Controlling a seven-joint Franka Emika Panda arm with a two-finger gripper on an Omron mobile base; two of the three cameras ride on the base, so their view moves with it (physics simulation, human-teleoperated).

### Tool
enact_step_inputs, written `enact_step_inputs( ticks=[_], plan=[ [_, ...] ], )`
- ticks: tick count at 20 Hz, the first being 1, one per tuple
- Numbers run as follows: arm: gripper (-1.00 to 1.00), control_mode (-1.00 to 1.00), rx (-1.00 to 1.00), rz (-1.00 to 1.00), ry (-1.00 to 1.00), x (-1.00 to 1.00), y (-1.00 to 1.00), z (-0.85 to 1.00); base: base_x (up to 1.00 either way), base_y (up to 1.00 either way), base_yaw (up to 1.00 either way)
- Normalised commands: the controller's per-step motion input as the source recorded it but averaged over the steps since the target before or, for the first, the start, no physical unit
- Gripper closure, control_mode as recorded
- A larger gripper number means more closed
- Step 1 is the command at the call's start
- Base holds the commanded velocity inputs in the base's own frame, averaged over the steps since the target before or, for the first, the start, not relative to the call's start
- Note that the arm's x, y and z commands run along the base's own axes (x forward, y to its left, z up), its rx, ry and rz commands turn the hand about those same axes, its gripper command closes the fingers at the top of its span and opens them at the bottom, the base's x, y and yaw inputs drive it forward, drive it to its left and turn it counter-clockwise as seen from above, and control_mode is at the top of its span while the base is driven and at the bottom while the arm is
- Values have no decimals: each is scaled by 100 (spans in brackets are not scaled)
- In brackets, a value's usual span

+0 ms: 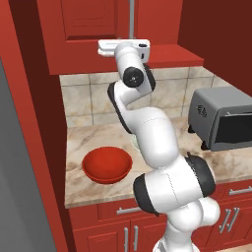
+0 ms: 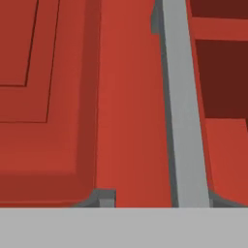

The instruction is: Open the cabinet. Pick the bowls from the counter and place them in the cabinet. Then close the cabinet.

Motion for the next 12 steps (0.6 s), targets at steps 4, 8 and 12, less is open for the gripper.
enact_step_inputs(
  ticks=[4, 8, 12],
  plan=[
    [100, -100, 17, 6, 7, -45, 0, 22, 0, 0, 0],
    [100, -100, 13, 2, 0, -100, 22, 22, 0, 0, 0],
    [100, -100, 7, 2, -1, -100, 73, 8, 0, 0, 0]
  ],
)
